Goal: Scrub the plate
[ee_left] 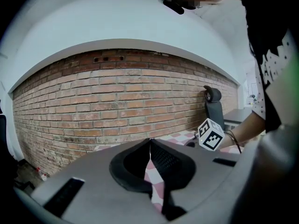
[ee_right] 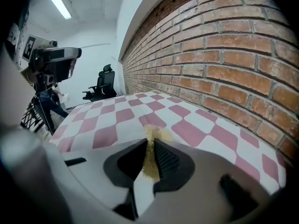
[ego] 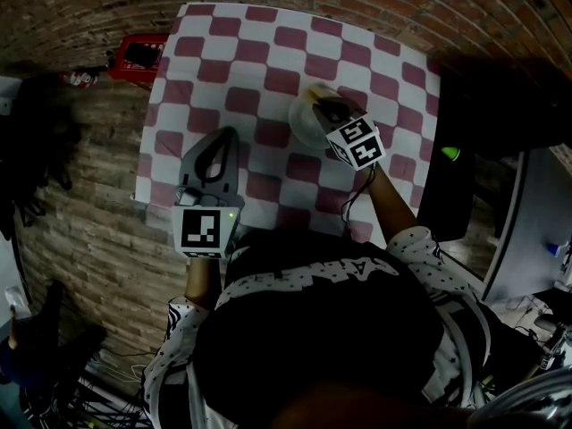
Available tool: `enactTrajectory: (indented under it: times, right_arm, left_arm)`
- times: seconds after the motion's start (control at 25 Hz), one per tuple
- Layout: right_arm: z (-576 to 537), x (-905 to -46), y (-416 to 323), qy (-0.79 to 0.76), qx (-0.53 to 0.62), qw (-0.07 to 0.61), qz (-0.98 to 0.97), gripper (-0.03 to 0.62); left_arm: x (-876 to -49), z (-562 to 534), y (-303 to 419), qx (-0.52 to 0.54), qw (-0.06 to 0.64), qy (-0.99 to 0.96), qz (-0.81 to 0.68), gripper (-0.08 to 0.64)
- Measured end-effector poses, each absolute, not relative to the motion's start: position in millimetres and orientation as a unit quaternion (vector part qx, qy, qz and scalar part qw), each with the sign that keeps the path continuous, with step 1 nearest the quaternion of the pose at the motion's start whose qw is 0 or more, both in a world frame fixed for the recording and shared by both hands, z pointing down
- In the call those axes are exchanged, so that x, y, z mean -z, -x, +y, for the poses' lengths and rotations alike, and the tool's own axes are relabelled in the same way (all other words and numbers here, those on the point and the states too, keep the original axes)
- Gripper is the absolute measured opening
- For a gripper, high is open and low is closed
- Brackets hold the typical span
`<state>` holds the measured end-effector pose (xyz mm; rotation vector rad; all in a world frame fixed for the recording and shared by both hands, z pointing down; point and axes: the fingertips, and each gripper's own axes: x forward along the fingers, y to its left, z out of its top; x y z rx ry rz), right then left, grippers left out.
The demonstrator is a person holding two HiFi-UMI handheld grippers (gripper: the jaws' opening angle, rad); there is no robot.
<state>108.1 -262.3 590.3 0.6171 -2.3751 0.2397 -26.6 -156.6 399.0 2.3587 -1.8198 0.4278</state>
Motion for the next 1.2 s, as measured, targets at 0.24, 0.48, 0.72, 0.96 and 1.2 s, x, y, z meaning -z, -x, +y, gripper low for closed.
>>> enactTrajectory:
  times: [0.24, 0.48, 0.72, 0.96, 1.2]
  right_arm:
    - [-252.2, -592.3, -106.6, -0.230, -0.102, 0.334, -0.909, 0.052]
    - [-241.1, -595.5, -104.6, -0.229, -0.108, 0.335, -0.908, 0.051]
    - [-234.1, -597.0, -103.6, -0.226, -0.108, 0.337, -0.908, 0.052]
    - [-232.5, -597.2, -104.1, -0.225, -0.106, 0.342, -0.906, 0.052]
    - [-226.3, -597.7, -102.1, -0.216, -0.113, 0.344, -0.907, 0.052]
  left_arm:
    - [-399.0, -155.3, 24.4, -0.142, 0.067, -0.785, -0.599, 0.012]
    - [-398.9, -151.8, 24.0, -0.142, 0.066, -0.788, -0.596, 0.012]
    - [-399.4, -151.8, 21.8, -0.141, 0.066, -0.792, -0.591, 0.012]
    - [-397.5, -153.6, 21.3, -0.140, 0.063, -0.794, -0.588, 0.012]
    - [-395.4, -154.8, 20.6, -0.138, 0.061, -0.798, -0.584, 0.012]
